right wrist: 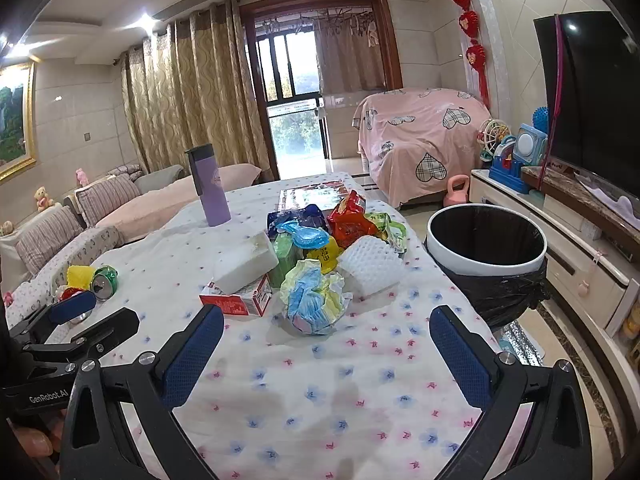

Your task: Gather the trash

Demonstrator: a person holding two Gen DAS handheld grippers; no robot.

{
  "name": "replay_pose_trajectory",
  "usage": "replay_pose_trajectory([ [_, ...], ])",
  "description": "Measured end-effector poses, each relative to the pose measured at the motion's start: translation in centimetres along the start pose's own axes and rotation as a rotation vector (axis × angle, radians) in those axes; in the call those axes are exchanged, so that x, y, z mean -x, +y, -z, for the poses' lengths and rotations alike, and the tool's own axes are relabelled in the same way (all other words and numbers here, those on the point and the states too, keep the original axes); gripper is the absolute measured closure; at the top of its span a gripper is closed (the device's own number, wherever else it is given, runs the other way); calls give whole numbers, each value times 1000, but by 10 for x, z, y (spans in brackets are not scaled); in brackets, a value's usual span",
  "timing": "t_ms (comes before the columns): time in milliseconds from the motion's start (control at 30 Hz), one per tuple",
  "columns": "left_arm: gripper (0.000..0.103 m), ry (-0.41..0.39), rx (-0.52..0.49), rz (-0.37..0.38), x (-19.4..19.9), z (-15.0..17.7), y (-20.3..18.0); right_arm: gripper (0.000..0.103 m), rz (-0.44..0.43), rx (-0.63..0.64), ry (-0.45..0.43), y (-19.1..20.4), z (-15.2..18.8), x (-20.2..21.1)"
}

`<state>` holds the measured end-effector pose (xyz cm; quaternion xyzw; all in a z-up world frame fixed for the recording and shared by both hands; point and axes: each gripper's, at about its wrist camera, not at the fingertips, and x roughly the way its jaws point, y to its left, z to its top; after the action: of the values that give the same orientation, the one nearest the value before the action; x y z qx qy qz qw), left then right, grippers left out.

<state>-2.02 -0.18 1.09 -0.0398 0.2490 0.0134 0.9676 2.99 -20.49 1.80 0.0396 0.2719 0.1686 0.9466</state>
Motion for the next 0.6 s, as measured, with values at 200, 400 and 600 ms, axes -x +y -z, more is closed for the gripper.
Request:
replay_pose_trajectory([
  [200,0,0,-2,0,0,0,0,0,-12,-1,1,1,0,0],
  [400,0,4,-4,3,-2,-2,0,0,-23,-3,7,1,1,-2],
  [600,0,12,-5,3,-6,-2,1,0,-35,-6,12,0,2,-6],
])
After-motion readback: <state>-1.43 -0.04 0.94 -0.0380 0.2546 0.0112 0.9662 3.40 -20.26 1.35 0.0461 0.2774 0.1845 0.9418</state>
